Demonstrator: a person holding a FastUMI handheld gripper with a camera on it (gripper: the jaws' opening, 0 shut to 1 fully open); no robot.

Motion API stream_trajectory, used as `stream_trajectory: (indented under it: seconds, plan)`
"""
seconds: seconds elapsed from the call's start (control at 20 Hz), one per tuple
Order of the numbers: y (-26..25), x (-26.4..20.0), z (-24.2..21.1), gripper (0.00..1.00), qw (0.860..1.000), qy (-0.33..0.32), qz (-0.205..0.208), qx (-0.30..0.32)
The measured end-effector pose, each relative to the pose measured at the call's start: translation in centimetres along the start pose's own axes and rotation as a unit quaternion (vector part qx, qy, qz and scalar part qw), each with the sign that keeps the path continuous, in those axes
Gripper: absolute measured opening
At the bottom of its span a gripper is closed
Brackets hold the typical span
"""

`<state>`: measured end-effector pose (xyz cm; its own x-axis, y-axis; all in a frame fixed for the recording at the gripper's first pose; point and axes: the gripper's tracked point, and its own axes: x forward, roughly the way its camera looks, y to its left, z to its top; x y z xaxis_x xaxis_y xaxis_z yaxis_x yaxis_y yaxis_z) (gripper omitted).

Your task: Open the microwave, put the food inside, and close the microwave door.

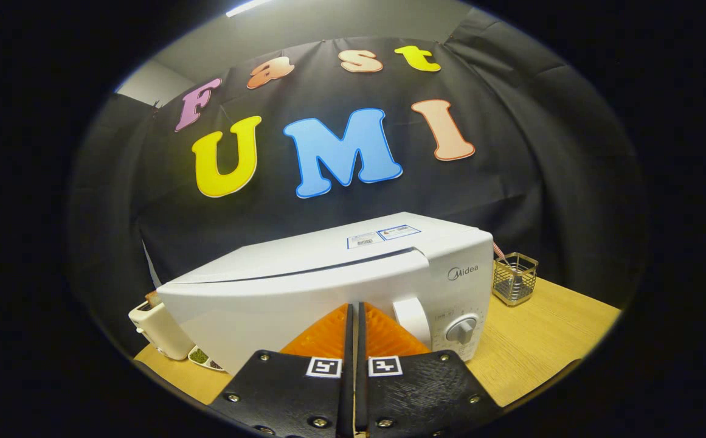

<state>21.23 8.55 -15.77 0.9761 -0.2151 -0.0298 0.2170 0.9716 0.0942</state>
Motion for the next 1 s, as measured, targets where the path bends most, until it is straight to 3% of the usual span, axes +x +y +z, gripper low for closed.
stream_trajectory:
  seconds: [0.4, 0.65, 1.0]
  plan:
    - [0.0, 0.7, 0.5, 0.06, 1.000, -0.002, 0.004, 0.015]
    - [0.1, 0.1, 0.0, 0.06, 1.000, 0.003, 0.009, -0.019]
    - [-0.7, -3.3, 1.5, 0.06, 0.999, -0.024, 0.019, -0.037]
